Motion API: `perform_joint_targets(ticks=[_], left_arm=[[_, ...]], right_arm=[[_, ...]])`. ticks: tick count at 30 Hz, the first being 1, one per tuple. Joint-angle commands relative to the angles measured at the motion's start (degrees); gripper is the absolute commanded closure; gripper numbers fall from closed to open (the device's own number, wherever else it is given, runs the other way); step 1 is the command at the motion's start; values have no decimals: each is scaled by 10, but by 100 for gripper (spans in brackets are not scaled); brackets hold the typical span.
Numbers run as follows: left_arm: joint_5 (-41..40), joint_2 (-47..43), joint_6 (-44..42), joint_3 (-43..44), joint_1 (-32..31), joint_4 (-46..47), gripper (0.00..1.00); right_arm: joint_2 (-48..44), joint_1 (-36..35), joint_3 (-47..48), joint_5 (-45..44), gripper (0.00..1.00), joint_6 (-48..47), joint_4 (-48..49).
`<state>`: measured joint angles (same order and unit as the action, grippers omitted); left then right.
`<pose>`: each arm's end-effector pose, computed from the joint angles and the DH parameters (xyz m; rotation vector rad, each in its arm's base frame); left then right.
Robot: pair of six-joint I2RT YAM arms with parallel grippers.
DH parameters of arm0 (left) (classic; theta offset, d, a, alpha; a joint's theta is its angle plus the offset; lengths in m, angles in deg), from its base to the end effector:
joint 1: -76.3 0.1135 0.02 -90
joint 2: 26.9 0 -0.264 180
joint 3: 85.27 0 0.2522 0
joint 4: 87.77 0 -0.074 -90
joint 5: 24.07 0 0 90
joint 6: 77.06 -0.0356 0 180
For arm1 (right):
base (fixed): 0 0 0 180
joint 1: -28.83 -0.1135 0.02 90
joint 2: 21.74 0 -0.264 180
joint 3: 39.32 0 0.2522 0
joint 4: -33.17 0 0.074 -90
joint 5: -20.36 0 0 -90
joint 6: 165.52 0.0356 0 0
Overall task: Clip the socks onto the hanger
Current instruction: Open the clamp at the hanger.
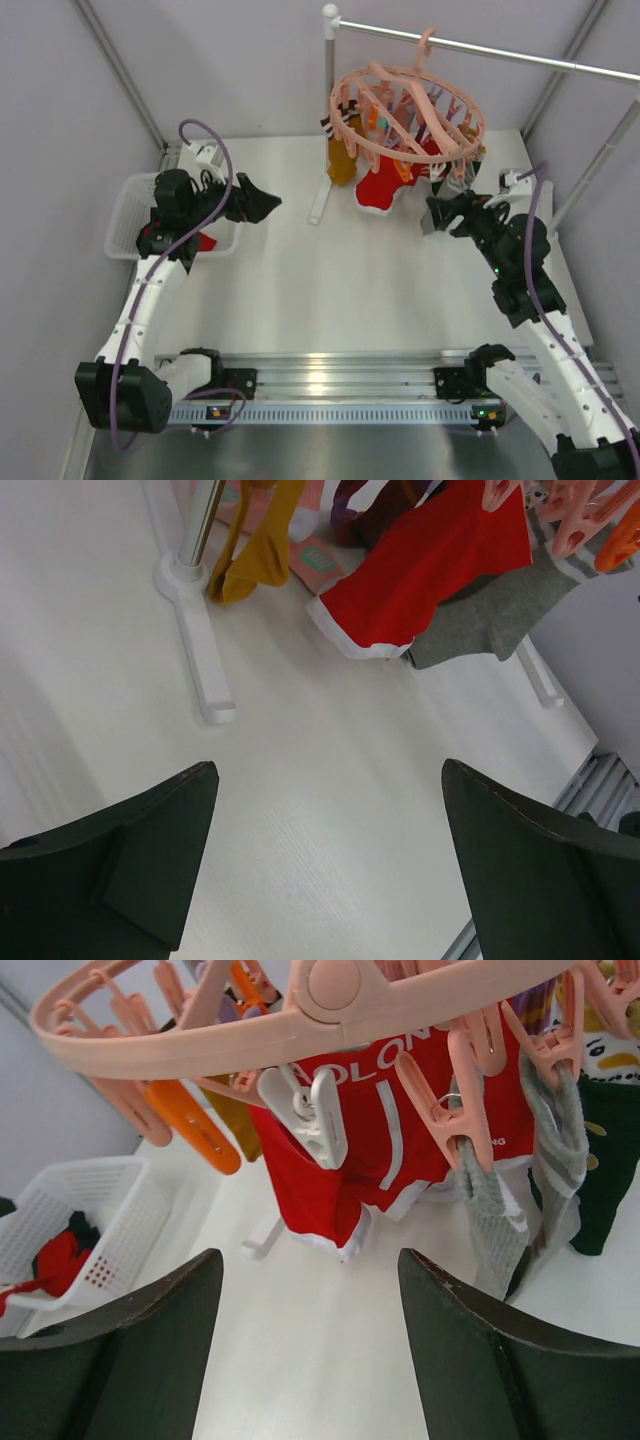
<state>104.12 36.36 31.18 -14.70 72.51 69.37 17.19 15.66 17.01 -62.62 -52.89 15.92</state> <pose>0.2476 -0.0385 0.3540 0.2447 1.8563 -0.8782 0.1593 0.0417 0.3551 0.0338 1.5981 0.5848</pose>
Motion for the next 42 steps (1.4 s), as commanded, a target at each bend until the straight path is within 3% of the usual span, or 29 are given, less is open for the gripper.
perform_joint_targets(ticks=[1, 13, 23, 30, 34, 42], left_arm=[[25, 2, 21, 7, -1, 73, 2], [35, 3, 34, -1, -2, 87, 2], [48, 12, 40, -8, -3, 112, 2], [51, 12, 36, -17, -13, 121, 2], [58, 17, 22, -19, -24, 122, 2], [73, 22, -37, -29, -75, 124, 2]], right_arm=[[34, -63, 45, -152, 30, -14, 57], [123, -110, 83, -284, 30, -39, 113], [143, -109, 64, -240, 23, -13, 179], [163, -108, 67, -255, 25, -19, 202], [167, -104, 64, -247, 33, -19, 213], [152, -101, 68, -187, 75, -6, 183]])
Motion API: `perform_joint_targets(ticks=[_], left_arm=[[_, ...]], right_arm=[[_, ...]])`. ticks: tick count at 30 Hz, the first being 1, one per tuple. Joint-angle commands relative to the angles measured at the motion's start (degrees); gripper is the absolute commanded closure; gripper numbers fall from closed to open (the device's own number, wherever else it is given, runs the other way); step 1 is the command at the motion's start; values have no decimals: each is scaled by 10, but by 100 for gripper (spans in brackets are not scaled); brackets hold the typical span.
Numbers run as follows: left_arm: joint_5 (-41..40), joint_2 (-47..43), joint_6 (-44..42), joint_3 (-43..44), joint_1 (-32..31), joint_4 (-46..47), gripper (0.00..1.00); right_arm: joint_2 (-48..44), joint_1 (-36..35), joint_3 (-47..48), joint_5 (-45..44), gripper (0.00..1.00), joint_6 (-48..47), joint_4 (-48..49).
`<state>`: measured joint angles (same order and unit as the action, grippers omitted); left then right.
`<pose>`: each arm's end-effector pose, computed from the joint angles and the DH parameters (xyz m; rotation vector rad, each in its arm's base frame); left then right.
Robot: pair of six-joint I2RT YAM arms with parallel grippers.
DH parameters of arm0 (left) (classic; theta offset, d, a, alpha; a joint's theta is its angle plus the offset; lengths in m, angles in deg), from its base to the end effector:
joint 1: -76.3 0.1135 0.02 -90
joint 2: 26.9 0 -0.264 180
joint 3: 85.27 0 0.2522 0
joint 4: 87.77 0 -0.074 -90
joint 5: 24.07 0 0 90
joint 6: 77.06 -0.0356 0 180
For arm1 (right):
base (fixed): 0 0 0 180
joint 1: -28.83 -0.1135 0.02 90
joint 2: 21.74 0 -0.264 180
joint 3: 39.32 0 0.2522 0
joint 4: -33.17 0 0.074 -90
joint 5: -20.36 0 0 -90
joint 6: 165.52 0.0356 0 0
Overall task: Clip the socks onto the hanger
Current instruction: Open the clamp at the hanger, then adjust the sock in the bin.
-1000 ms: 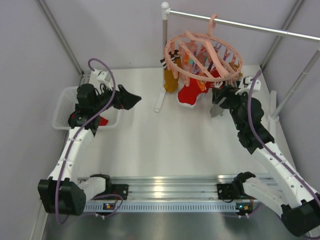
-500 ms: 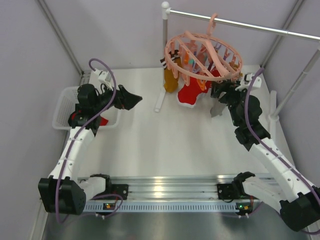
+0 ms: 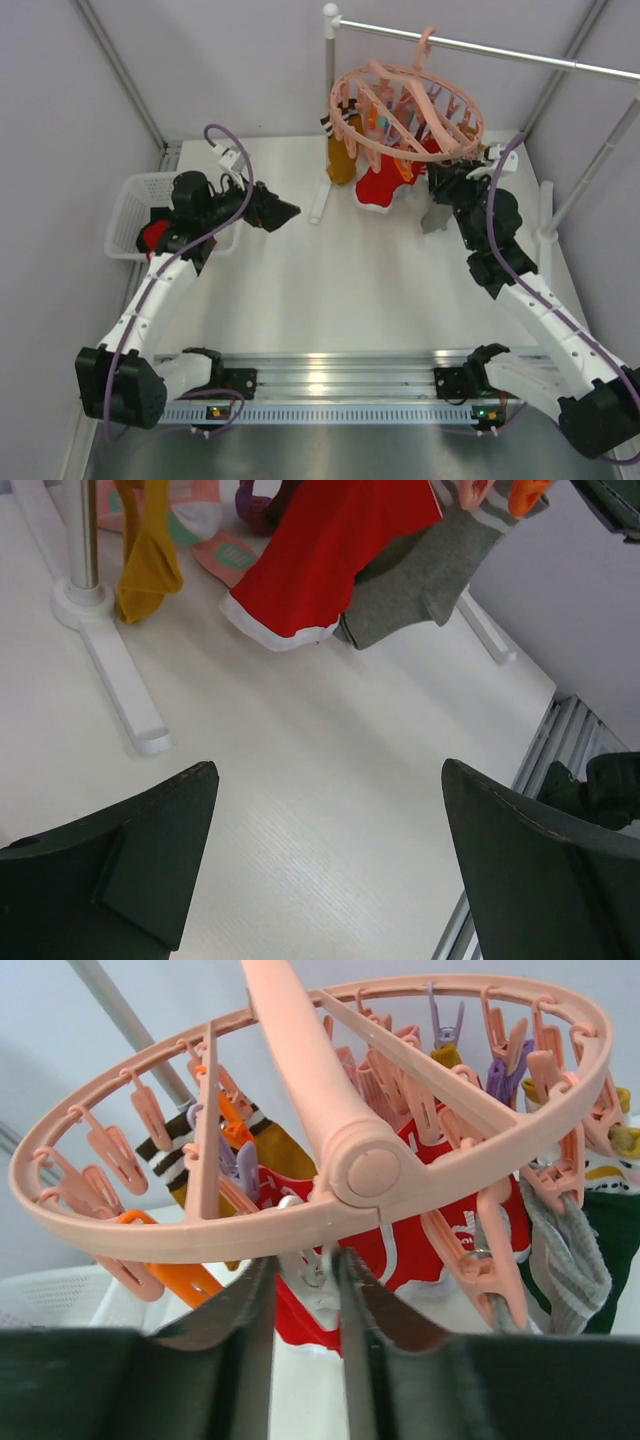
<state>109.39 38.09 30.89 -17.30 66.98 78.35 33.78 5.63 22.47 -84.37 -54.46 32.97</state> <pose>0.2509 -0.0660 0.3470 0.4367 1.7644 -1.0049 0.2141 0.0819 0.3701 0.1836 1.4722 0.4393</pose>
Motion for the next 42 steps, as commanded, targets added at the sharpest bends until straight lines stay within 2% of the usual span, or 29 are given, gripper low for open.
perform_joint_targets(ticks=[1, 7, 14, 18, 21, 24, 25, 27, 28, 29, 30, 31, 32, 34, 37, 39, 42], left_arm=[[24, 7, -48, -4, -35, 43, 2], [36, 29, -114, -8, -129, 108, 3], [-13, 104, -169, 50, -240, 183, 6], [-44, 131, -116, 73, -246, 210, 12], [-65, 117, -101, 90, -232, 161, 14], [-95, 100, -71, 127, -193, 22, 16], [-92, 97, -62, 137, -152, -61, 16], [-66, 81, -46, 148, -96, -129, 18], [-54, 73, -45, 146, -24, -153, 17], [-45, 60, -52, 145, 14, -209, 17], [-37, 56, -90, 149, 50, -238, 17], [-38, 55, -116, 155, 113, -276, 17], [-43, 62, -142, 174, 142, -342, 17], [-61, 85, -211, 196, 218, -412, 16], [-139, 157, -273, 241, 283, -514, 18], [-159, 213, -310, 279, 303, -568, 19], [-218, 276, -341, 309, 318, -583, 20]], right_arm=[[-15, -2, 15, 41, 81, 13, 8], [-17, 7, 39, 79, 99, 40, -29], [-11, 20, 62, 112, 100, 68, -56], [-12, 39, 74, 129, 100, 70, -59], [-10, 53, 79, 135, 100, 65, -64], [-9, 67, 80, 145, 100, 65, -71], [-9, 69, 80, 145, 100, 66, -74], [-9, 74, 78, 145, 100, 66, -77], [-9, 75, 76, 145, 100, 67, -78], [-9, 75, 76, 158, 100, 66, -78], [-7, 76, 75, 163, 100, 66, -80], [-6, 77, 75, 165, 100, 65, -81], [-3, 77, 74, 168, 100, 64, -81], [-1, 80, 73, 172, 100, 59, -84], [10, 81, 80, 174, 100, 58, -105], [16, 83, 84, 174, 100, 57, -111], [20, 83, 87, 181, 100, 47, -110]])
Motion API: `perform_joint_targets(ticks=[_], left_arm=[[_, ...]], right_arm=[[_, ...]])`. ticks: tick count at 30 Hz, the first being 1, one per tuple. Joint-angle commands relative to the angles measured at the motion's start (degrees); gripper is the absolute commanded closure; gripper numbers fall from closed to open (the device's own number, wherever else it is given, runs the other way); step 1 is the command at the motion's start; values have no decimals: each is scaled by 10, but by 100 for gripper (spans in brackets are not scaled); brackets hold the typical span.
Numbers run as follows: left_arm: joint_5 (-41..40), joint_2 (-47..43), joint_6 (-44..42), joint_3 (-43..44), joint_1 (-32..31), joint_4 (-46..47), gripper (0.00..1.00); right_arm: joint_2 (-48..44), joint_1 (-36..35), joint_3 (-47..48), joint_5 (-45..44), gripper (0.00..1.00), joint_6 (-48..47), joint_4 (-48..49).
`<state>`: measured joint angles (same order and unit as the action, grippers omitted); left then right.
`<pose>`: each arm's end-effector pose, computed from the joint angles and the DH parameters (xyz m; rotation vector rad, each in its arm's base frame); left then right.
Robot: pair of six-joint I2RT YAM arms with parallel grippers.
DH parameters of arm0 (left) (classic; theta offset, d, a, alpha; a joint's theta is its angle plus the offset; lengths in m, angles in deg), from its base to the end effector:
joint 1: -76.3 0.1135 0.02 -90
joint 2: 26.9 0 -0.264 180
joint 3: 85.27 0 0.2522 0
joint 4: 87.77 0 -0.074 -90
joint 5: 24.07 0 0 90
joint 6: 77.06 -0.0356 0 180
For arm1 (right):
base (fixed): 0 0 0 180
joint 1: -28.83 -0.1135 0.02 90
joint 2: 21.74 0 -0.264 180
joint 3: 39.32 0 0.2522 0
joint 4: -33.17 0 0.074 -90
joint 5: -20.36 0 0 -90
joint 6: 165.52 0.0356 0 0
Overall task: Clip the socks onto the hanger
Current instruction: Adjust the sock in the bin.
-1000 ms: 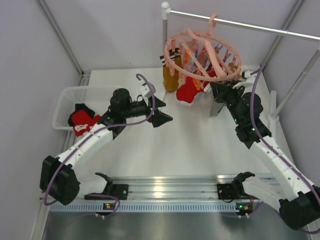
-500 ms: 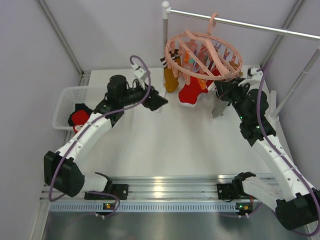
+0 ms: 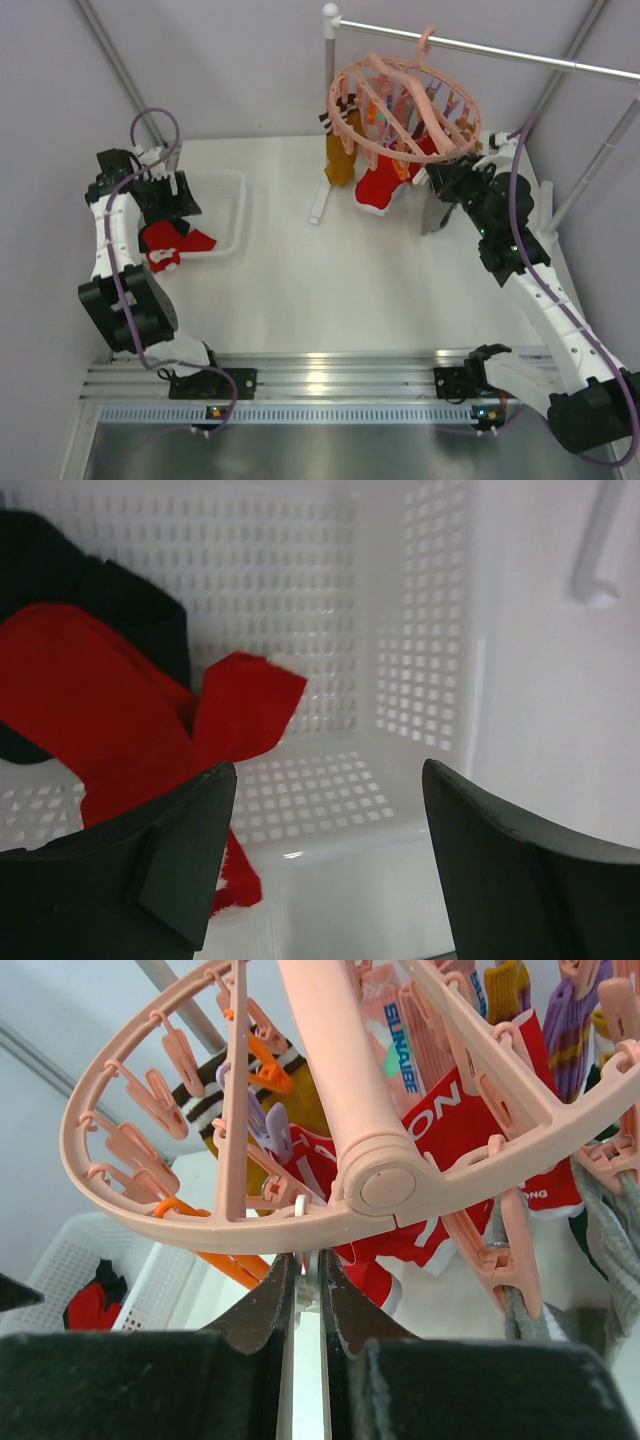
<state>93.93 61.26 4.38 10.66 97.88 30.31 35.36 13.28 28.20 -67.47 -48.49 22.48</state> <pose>0.3067 0.1033 0.3260 -0.0796 2.3999 -0.3749 0.2253 0.0641 0.3803 0.1307 1.6034 0.6096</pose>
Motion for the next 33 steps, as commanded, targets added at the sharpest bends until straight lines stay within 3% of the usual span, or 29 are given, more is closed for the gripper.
perform_joint_targets(ticks=[1, 8, 20, 26, 33], left_arm=[[-73, 57, -84, 30, 10, -98, 21], [-158, 133, -134, 58, 19, -112, 25], [-274, 123, -119, 68, 21, -112, 23], [-242, 148, -108, 125, 30, -188, 25], [-211, 199, -81, 157, 29, -235, 32]], right_arm=[[5, 7, 29, 13, 100, -14, -4], [0, 13, 21, 18, 100, -19, -7], [0, 18, 13, 24, 100, -24, -2], [4, 20, 15, 23, 100, -29, -3], [10, 24, 13, 26, 100, -36, 4]])
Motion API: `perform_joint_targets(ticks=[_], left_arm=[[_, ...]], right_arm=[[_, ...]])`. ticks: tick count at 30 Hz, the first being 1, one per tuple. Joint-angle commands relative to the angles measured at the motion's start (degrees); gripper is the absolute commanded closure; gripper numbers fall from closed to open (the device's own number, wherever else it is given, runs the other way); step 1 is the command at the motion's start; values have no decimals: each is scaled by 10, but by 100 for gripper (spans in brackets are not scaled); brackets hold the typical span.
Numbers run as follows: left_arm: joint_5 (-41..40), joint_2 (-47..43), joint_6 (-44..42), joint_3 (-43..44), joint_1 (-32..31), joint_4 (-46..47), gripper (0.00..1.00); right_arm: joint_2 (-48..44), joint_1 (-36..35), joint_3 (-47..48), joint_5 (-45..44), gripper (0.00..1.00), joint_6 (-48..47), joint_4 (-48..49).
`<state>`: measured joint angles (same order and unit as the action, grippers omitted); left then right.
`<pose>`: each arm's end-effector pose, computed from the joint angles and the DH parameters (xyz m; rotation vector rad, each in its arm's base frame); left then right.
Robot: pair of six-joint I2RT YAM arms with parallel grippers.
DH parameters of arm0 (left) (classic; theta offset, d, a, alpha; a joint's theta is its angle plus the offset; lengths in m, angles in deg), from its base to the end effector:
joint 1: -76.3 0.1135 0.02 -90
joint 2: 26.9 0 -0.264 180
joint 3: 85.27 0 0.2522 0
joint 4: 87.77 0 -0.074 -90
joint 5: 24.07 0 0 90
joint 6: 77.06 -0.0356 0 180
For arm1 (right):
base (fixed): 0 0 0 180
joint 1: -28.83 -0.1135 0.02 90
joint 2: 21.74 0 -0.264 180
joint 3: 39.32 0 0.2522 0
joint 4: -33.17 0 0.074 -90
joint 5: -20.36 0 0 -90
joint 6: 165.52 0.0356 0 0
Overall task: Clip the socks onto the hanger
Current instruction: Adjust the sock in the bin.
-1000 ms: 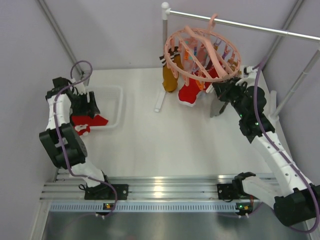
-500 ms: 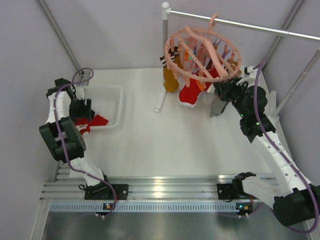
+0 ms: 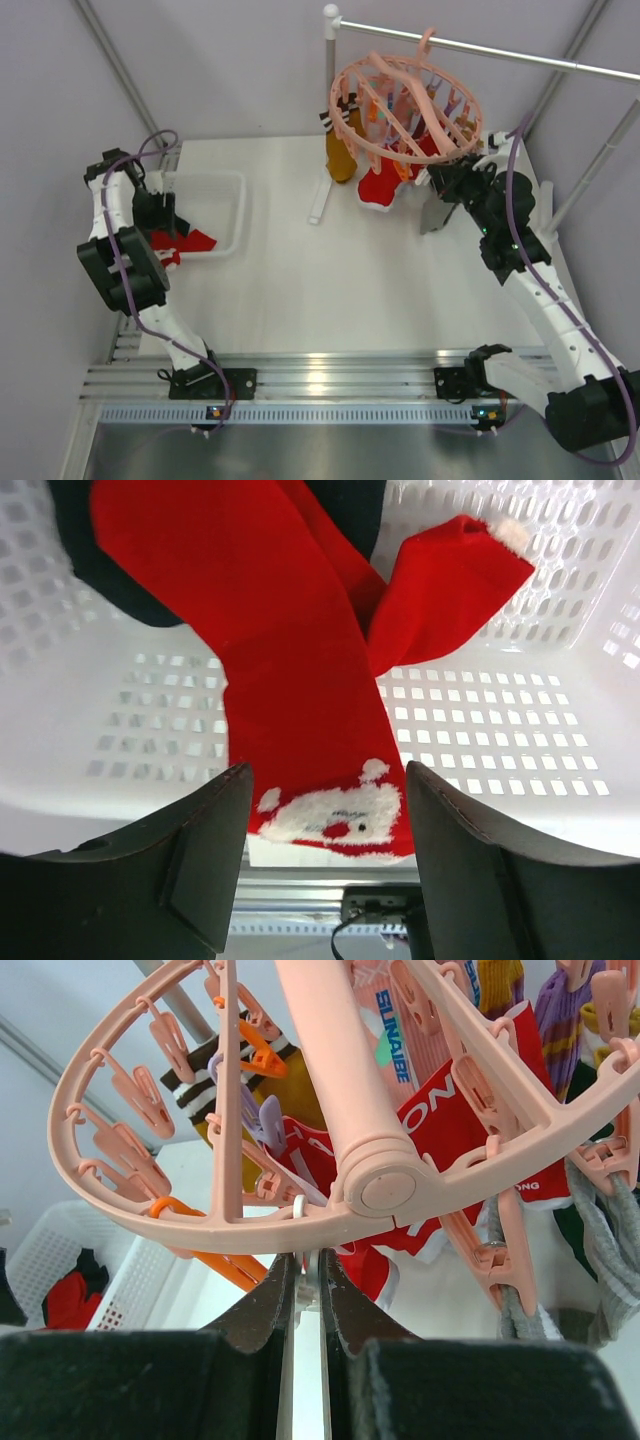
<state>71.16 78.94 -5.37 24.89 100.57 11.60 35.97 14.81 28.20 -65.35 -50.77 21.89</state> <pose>0.3381 0.1489 0.2801 -0.1342 2.8830 0.0030 0.2292 0.0600 0.3768 0.0930 1.6248 0.5836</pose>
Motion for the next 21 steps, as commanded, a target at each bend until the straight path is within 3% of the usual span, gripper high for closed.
perform_joint_targets(ticks=[1, 6, 10, 13, 14, 18, 21], left_arm=[[17, 30, 18, 13, 2, -49, 33], [8, 50, 31, 12, 2, -56, 32], [12, 57, 31, 8, 2, -58, 40], [21, 59, 33, 6, 0, -54, 56], [24, 59, 34, 6, -1, -53, 68], [55, 56, 47, 13, -3, -47, 100], [99, 42, 70, 31, -3, -37, 100]], right_arm=[[5, 8, 14, 5, 100, -15, 9], [14, 12, 26, 7, 100, -20, 10], [19, 12, 26, 7, 100, -21, 16], [21, 13, 28, 6, 100, -23, 17], [21, 14, 27, 5, 100, -25, 17], [21, 15, 26, 5, 100, -27, 17], [22, 15, 23, 4, 100, -29, 17]])
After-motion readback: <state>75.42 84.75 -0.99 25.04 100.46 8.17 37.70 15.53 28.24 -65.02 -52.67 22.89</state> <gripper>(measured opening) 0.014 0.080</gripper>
